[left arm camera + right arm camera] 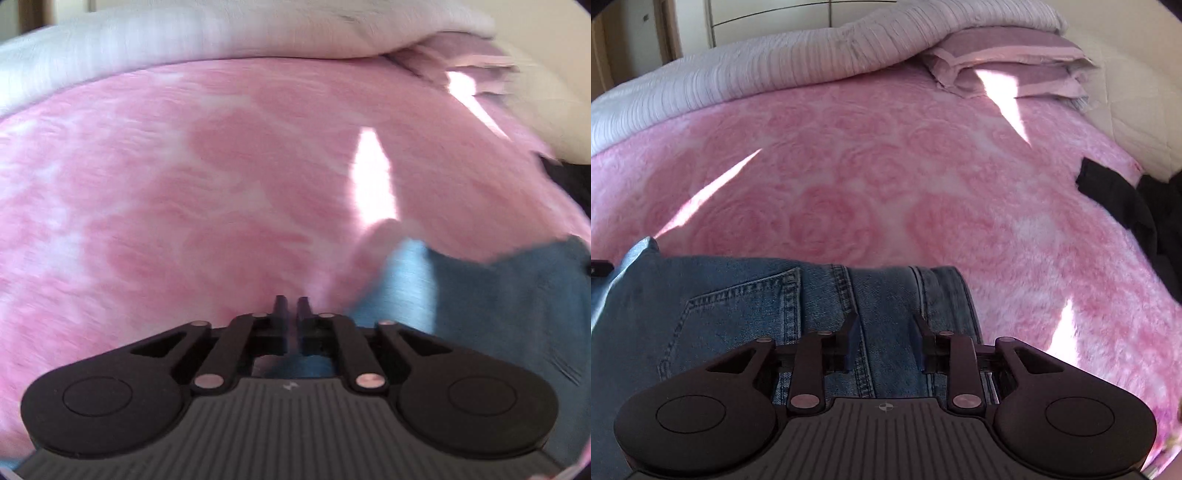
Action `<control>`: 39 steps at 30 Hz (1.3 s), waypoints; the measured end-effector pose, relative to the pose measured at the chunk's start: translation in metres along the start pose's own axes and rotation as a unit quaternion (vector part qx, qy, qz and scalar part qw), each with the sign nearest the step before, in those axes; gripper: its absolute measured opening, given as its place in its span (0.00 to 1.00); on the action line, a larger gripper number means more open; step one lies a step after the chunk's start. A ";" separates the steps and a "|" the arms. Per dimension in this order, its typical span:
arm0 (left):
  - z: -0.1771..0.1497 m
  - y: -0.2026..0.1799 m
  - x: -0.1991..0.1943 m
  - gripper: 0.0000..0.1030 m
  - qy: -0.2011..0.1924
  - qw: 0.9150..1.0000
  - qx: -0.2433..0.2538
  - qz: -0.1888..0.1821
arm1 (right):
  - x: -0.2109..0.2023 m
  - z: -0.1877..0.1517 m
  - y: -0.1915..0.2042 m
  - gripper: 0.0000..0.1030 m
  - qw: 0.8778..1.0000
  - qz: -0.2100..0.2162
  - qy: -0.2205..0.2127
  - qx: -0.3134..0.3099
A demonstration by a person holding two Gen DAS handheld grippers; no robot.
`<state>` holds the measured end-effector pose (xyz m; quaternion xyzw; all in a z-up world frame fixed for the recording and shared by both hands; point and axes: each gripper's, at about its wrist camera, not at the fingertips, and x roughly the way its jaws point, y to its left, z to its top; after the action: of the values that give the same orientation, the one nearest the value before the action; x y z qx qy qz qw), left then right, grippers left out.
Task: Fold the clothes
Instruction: 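Open both grippers and release the folded jeans, then raise both grippers away from the lengthwise-folded jeans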
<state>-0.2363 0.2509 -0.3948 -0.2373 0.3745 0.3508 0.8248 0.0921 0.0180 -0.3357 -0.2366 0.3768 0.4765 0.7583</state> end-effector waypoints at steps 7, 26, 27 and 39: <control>-0.044 -0.005 -0.085 0.05 -0.025 0.999 -0.004 -0.019 | -0.039 -0.006 0.025 0.28 0.999 -0.023 -0.011 0.020; -0.223 0.009 -0.163 0.05 -0.153 0.988 -0.023 -0.013 | -0.042 -0.139 0.078 0.35 0.990 -0.073 -0.109 -0.048; -0.224 0.004 -0.165 0.04 -0.158 0.987 -0.024 -0.007 | -0.044 -0.144 0.073 0.35 0.990 -0.068 -0.117 -0.042; -0.205 -0.099 -0.158 0.15 -0.135 0.989 0.031 0.052 | -0.073 -0.143 0.117 0.36 0.988 0.060 -0.143 -0.026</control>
<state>-0.3287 -0.0105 -0.3829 -0.1423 0.2826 0.4101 0.8554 -0.0818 -0.0737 -0.3639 -0.1627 0.2653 0.5595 0.7682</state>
